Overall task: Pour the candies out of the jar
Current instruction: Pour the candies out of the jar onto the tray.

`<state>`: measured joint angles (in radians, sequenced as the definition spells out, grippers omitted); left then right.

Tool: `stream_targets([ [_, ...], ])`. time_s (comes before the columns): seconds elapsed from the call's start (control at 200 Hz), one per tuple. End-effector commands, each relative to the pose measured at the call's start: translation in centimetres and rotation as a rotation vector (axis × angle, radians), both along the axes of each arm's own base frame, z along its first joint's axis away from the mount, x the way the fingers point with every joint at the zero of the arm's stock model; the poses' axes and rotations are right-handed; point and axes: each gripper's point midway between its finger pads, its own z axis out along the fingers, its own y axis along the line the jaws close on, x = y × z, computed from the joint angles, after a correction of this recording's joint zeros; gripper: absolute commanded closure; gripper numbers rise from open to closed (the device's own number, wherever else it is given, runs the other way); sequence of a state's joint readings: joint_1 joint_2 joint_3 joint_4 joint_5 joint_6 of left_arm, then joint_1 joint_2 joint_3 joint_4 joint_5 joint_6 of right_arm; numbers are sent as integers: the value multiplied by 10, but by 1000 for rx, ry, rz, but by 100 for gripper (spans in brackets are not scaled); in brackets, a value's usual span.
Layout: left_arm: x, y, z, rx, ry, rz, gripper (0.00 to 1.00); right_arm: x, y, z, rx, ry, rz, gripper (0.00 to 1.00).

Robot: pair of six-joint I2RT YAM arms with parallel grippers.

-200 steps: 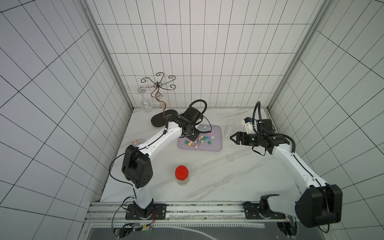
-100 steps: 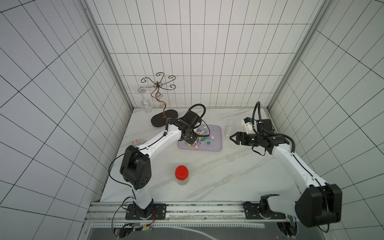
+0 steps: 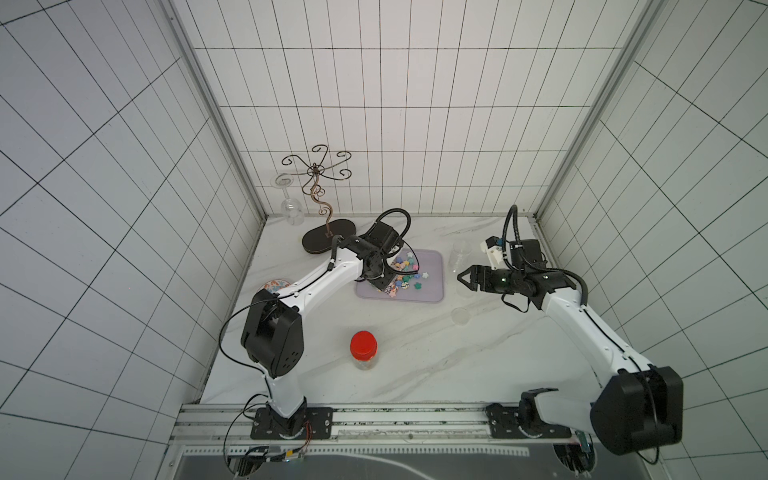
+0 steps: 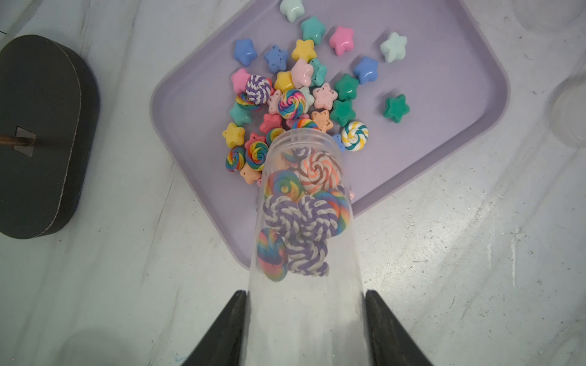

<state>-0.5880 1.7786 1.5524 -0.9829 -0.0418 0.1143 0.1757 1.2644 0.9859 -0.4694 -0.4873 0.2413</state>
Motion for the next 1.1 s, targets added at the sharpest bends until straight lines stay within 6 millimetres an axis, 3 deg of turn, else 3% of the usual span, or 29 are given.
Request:
stream_targets([
  [0.0, -1, -17, 18, -147, -20, -24, 78, -9, 1, -21, -15, 43, 11, 22],
  [0.275, -3, -42, 75, -501, -101, -66, 81, -8, 6, -23, -1, 54, 32, 22],
  [0.49, -9, -32, 95, -567, -186, -90, 81, -4, 9, -22, 12, 47, 37, 22],
  [0.74, -25, -10, 136, -889, -490, -42, 81, 1, 12, -13, 12, 24, 39, 22],
  [0.9, -39, -1, 146, -1043, -621, -35, 80, 1, 11, -15, 1, 25, 37, 22],
  [1.095, -32, -11, 129, -953, -533, -68, 80, 0, 10, -17, -4, 31, 39, 22],
])
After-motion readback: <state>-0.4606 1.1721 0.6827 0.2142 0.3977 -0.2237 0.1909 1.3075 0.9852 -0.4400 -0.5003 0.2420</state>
